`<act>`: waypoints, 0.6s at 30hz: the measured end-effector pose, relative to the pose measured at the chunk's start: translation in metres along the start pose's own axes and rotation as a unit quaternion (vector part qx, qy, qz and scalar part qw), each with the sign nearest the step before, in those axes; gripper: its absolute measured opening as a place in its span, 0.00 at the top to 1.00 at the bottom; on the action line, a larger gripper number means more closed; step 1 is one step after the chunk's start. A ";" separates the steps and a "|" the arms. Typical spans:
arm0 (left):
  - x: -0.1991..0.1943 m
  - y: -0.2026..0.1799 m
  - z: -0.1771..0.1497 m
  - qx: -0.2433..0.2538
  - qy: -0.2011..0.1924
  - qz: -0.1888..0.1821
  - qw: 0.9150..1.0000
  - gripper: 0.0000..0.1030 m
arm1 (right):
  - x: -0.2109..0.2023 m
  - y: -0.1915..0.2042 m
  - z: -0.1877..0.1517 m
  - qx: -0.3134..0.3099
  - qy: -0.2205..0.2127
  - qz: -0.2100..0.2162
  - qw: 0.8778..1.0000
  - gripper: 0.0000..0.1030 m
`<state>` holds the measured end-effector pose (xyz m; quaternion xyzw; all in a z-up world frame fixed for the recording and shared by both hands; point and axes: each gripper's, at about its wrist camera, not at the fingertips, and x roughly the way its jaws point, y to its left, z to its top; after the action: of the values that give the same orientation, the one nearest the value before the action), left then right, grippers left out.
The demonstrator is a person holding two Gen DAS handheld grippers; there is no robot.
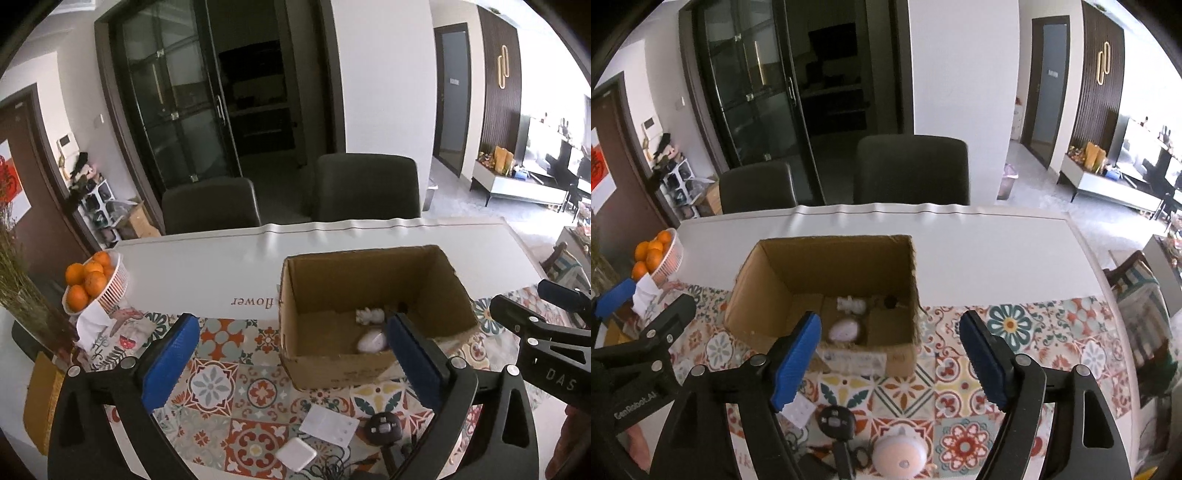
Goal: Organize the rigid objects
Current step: 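Move both grippers back toward the remaining items on the table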
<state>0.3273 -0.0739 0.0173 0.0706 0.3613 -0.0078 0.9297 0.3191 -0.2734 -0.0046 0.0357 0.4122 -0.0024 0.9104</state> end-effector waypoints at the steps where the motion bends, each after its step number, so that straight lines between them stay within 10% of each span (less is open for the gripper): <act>1: -0.003 -0.001 -0.002 0.002 -0.002 0.001 1.000 0.00 | -0.004 -0.001 -0.005 0.001 -0.002 -0.002 1.000 0.23; 18: -0.025 -0.024 -0.062 0.012 0.013 -0.018 1.000 0.00 | -0.028 -0.017 -0.073 0.005 -0.012 0.012 1.000 0.23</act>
<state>0.2655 -0.0896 -0.0137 0.0758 0.3742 -0.0279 0.9238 0.2454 -0.2860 -0.0327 0.0453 0.4010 0.0057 0.9149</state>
